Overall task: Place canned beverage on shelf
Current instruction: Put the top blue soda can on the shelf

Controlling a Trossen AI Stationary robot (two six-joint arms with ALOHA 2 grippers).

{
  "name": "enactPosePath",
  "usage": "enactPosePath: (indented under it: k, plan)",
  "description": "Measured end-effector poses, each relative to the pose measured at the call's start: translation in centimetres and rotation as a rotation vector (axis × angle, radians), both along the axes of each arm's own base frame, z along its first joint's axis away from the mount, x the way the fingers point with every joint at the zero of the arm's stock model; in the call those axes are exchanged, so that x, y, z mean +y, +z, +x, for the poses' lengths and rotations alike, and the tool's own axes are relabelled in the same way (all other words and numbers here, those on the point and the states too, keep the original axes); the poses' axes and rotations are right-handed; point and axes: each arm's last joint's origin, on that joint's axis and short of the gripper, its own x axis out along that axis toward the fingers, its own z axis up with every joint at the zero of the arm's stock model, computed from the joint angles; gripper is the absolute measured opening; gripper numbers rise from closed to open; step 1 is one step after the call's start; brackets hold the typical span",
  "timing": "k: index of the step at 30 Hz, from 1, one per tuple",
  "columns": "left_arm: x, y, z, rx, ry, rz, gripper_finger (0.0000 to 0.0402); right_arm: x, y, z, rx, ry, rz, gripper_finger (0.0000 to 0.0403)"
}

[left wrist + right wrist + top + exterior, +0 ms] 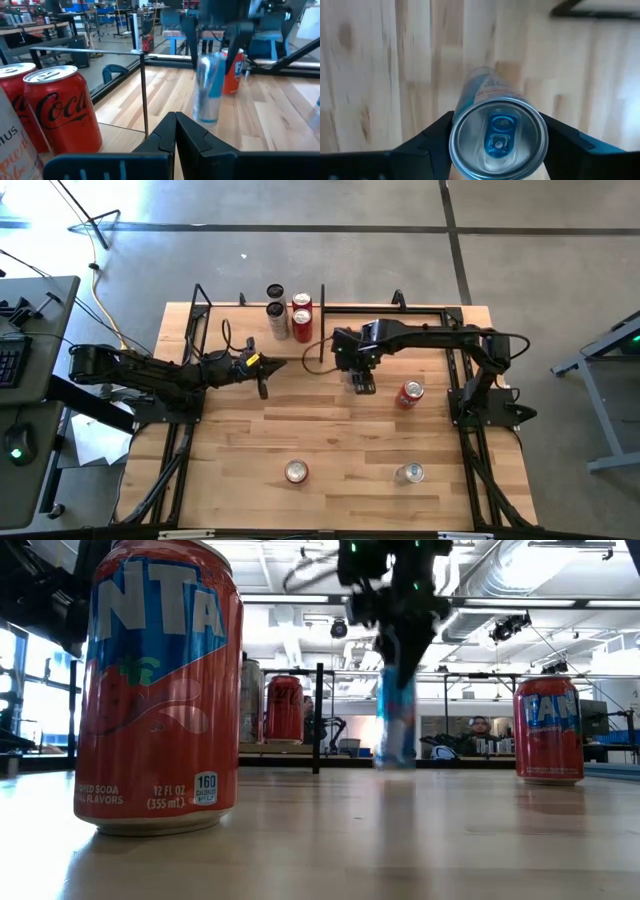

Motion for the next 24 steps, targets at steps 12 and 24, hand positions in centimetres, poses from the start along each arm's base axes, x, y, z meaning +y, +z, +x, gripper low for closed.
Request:
enactPosePath:
  k: [12,24]
  plan:
    - [0.0,-0.4,-0.1,0.040,0.001,-0.013,0.0000,1.7,3.6,7.1,-0.002,-0.034,-0.041,0.0224]
    - [0.0,-1.2,-0.2,0.115,0.002,-0.037,0.0000,1.6,-0.4,11.3,0.019,-0.021,-0.001,0.0224]
